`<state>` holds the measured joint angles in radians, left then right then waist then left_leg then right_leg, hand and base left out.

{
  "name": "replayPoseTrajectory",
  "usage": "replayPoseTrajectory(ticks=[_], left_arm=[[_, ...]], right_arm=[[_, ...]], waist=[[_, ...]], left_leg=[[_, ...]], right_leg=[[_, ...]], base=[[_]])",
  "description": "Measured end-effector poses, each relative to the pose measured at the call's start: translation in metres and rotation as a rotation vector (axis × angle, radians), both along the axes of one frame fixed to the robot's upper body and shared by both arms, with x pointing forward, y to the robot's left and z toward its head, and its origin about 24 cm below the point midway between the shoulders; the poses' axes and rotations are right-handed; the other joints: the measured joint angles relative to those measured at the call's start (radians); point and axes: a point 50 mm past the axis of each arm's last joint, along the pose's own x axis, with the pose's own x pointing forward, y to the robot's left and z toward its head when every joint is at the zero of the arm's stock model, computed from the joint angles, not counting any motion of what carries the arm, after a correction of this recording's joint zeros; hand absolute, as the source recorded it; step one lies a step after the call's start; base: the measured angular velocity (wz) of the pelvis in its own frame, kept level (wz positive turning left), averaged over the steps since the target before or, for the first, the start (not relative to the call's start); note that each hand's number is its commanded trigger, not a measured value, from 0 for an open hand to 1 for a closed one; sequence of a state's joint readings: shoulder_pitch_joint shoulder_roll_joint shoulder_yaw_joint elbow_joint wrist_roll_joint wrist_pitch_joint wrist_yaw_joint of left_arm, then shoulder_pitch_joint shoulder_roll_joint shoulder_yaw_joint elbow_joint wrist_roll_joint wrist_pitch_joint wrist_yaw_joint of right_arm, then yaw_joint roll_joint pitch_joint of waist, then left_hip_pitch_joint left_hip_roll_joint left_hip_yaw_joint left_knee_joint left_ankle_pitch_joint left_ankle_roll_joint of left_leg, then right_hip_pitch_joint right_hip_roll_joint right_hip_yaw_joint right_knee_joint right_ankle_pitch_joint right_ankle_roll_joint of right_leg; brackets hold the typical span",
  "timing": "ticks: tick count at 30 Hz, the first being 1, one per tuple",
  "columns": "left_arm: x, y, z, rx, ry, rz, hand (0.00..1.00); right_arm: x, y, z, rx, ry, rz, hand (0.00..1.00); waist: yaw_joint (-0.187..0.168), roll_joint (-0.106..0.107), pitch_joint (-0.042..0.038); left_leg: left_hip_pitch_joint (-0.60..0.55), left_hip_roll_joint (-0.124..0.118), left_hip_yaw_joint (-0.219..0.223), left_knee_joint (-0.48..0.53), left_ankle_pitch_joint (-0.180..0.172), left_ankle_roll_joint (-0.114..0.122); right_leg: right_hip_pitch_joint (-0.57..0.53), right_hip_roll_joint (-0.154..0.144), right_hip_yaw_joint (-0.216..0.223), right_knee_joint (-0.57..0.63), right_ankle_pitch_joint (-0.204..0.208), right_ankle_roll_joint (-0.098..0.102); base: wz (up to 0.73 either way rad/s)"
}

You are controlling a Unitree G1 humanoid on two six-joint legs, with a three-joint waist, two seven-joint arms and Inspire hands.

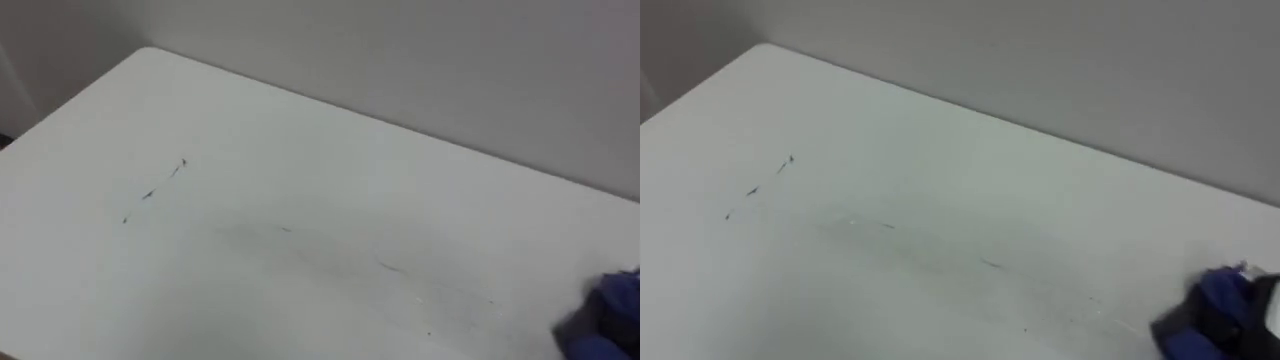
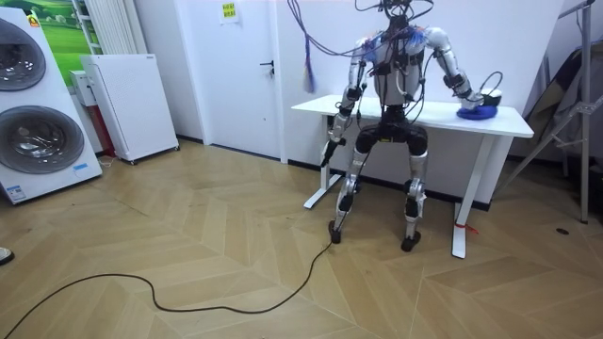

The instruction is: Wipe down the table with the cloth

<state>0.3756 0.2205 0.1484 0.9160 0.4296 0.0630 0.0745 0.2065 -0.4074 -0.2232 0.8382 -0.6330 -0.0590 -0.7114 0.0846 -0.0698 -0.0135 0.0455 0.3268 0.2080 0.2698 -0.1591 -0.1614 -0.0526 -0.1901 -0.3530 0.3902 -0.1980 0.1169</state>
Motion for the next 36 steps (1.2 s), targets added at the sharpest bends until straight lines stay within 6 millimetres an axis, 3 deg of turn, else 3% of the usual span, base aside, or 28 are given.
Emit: replayPoseTrajectory(ticks=[4,5,6,7,8,9,10,11,12,13,14,15,16,18,19,20,22,23,24,27,28,29,30,33,36], left_arm=[[0.006,-0.008,-0.003,-0.002,0.003,-0.061,0.0],[0.005,-0.013,-0.005,-0.01,0.008,-0.084,0.0],[0.005,-0.019,-0.007,-0.024,0.008,-0.084,0.0],[0.006,-0.021,-0.008,-0.032,0.007,-0.087,0.0],[0.009,-0.023,-0.009,-0.039,0.006,-0.098,0.0],[0.011,-0.025,-0.01,-0.043,0.005,-0.099,0.0],[0.012,-0.026,-0.01,-0.046,0.005,-0.099,0.0],[0.017,-0.029,-0.011,-0.052,-0.002,-0.108,0.0],[0.025,-0.03,-0.011,-0.054,-0.019,-0.117,0.0],[0.028,-0.031,-0.011,-0.054,-0.025,-0.122,0.0],[0.03,-0.033,-0.011,-0.059,-0.029,-0.13,0.0],[0.027,-0.037,-0.011,-0.068,-0.032,-0.13,0.0],[0.022,-0.038,-0.011,-0.073,-0.024,-0.127,0.0],[0.007,-0.037,-0.011,-0.076,0.021,-0.108,0.0],[0.005,-0.036,-0.011,-0.074,0.032,-0.102,0.0],[0.002,-0.034,-0.011,-0.07,0.045,-0.086,0.0],[-0.003,-0.028,-0.009,-0.054,0.057,-0.047,0.0],[-0.011,-0.024,-0.008,-0.038,0.073,-0.021,0.0],[-0.011,-0.019,-0.006,-0.016,0.076,-0.019,0.0],[-0.02,-0.007,-0.002,0.025,0.085,0.017,0.0],[-0.02,-0.004,0.0,0.035,0.079,0.028,0.0],[-0.021,0.002,0.002,0.058,0.069,0.052,0.0],[-0.022,0.005,0.004,0.073,0.061,0.057,0.0],[-0.007,0.0,0.003,0.06,0.007,0.022,0.0],[0.005,-0.01,-0.001,0.034,-0.004,-0.026,0.0]], right_arm=[[0.028,0.015,0.003,0.051,-0.035,0.056,1.0],[0.048,0.026,0.008,0.072,-0.058,0.12,1.0],[0.072,0.043,0.013,0.085,-0.089,0.206,1.0],[0.085,0.054,0.016,0.09,-0.104,0.258,1.0],[0.11,0.083,0.021,0.1,-0.129,0.382,1.0],[0.133,0.113,0.028,0.107,-0.148,0.517,1.0],[0.143,0.129,0.031,0.116,-0.154,0.58,1.0],[0.154,0.157,0.034,0.132,-0.156,0.694,1.0],[0.158,0.175,0.034,0.154,-0.156,0.765,1.0],[0.157,0.179,0.033,0.164,-0.157,0.781,1.0],[0.156,0.18,0.031,0.169,-0.145,0.793,1.0],[0.155,0.178,0.028,0.171,-0.136,0.788,1.0],[0.154,0.176,0.027,0.173,-0.137,0.78,1.0],[0.138,0.167,0.016,0.186,-0.131,0.737,1.0],[0.133,0.165,0.014,0.193,-0.136,0.726,1.0],[0.124,0.16,0.01,0.197,-0.146,0.704,1.0],[0.106,0.149,0.002,0.189,-0.165,0.649,1.0],[0.09,0.139,-0.003,0.174,-0.174,0.592,1.0],[0.073,0.126,-0.007,0.145,-0.181,0.527,1.0],[0.03,0.089,-0.007,0.053,-0.186,0.383,1.0],[0.023,0.083,-0.007,0.043,-0.184,0.354,1.0],[0.012,0.074,-0.007,0.025,-0.175,0.309,1.0],[0.005,0.067,-0.007,0.015,-0.167,0.27,1.0],[0.001,0.058,-0.007,-0.005,-0.139,0.253,1.0],[0.013,0.063,-0.009,-0.009,-0.113,0.251,1.0]], waist=[[0.019,0.031,0.0036],[0.043,0.045,0.0065],[0.065,0.065,0.0128],[0.073,0.076,0.0148],[0.097,0.097,0.0188],[0.12,0.104,0.0242],[0.127,0.115,0.0206],[0.132,0.132,0.0225],[0.134,0.132,0.0254],[0.137,0.125,0.0244],[0.129,0.093,0.0245],[0.121,0.088,0.0224],[0.113,0.09,0.022],[0.086,0.075,0.0123],[0.085,0.074,0.0101],[0.084,0.079,0.0034],[0.077,0.068,0.0044],[0.072,0.063,0.0039],[0.064,0.06,0.0031],[0.044,0.059,-0.0016],[0.041,0.058,-0.0031],[0.025,0.054,-0.0103],[0.018,0.05,-0.0101],[-0.002,0.05,-0.0102],[0.009,0.053,-0.0108]], left_leg=[[0.017,-0.028,-0.01,-0.001,0.0,-0.001],[0.022,-0.055,-0.021,-0.001,-0.001,-0.001],[0.024,-0.082,-0.022,-0.006,-0.003,0.003],[0.022,-0.094,-0.023,-0.012,-0.009,0.013],[0.018,-0.122,-0.029,-0.028,-0.014,0.016],[0.006,-0.151,-0.061,-0.037,-0.024,0.033],[-0.004,-0.157,-0.071,-0.036,-0.03,0.041],[-0.021,-0.161,-0.078,-0.037,-0.03,0.042],[-0.039,-0.16,-0.069,-0.039,-0.025,0.041],[-0.041,-0.162,-0.06,-0.043,-0.019,0.036],[-0.04,-0.178,-0.064,-0.046,-0.009,0.025],[-0.043,-0.2,-0.114,-0.04,-0.007,0.03],[-0.043,-0.21,-0.137,-0.038,-0.006,0.042],[-0.025,-0.263,-0.16,-0.065,0.017,0.089],[-0.015,-0.272,-0.16,-0.08,0.023,0.098],[0.004,-0.273,-0.16,-0.1,0.026,0.102],[0.033,-0.273,-0.156,-0.111,0.017,0.113],[0.054,-0.273,-0.152,-0.115,0.006,0.118],[0.071,-0.276,-0.149,-0.118,-0.006,0.123],[0.095,-0.284,-0.13,-0.109,-0.041,0.138],[0.099,-0.284,-0.125,-0.107,-0.046,0.139],[0.101,-0.284,-0.116,-0.104,-0.051,0.141],[0.101,-0.284,-0.11,-0.104,-0.052,0.143],[0.111,-0.284,-0.107,-0.106,-0.058,0.149],[0.141,-0.284,-0.104,-0.109,-0.068,0.15]], right_leg=[[0.004,0.053,0.089,-0.043,0.03,-0.023],[-0.007,0.057,0.124,-0.054,0.051,-0.03],[-0.018,0.064,0.16,-0.071,0.075,-0.033],[-0.023,0.066,0.166,-0.08,0.089,-0.035],[-0.044,0.075,0.197,-0.096,0.113,-0.037],[-0.072,0.079,0.221,-0.102,0.132,-0.037],[-0.082,0.081,0.228,-0.104,0.144,-0.038],[-0.093,0.089,0.242,-0.095,0.148,-0.04],[-0.107,0.087,0.24,-0.01,0.095,-0.062],[-0.112,0.082,0.236,0.046,0.049,-0.073],[-0.123,0.059,0.223,0.096,-0.021,-0.066],[-0.11,0.061,0.242,0.094,-0.046,-0.066],[-0.097,0.075,0.267,0.076,-0.05,-0.072],[-0.048,0.131,0.325,-0.013,-0.027,-0.075],[-0.037,0.131,0.326,-0.035,-0.008,-0.075],[-0.005,0.133,0.318,-0.084,0.015,-0.077],[0.044,0.132,0.302,-0.139,0.043,-0.079],[0.078,0.128,0.268,-0.17,0.054,-0.075],[0.108,0.124,0.249,-0.191,0.057,-0.072],[0.14,0.113,0.249,-0.205,0.051,-0.058],[0.141,0.113,0.248,-0.204,0.051,-0.057],[0.143,0.113,0.239,-0.203,0.052,-0.055],[0.144,0.111,0.219,-0.2,0.055,-0.054],[0.156,0.108,0.156,-0.205,0.065,-0.055],[0.176,0.111,0.162,-0.203,0.065,-0.056]], base=[[-0.3],[-0.87],[-0.94],[-0.92],[-0.93],[-0.9],[-0.56],[0.16],[0.54],[1.0],[0.96],[0.87],[0.71],[0.53],[0.26],[0.1],[0.0],[-0.06],[-0.06],[-0.12],[-0.25],[-0.26],[-0.21],[-0.08],[-0.17]])
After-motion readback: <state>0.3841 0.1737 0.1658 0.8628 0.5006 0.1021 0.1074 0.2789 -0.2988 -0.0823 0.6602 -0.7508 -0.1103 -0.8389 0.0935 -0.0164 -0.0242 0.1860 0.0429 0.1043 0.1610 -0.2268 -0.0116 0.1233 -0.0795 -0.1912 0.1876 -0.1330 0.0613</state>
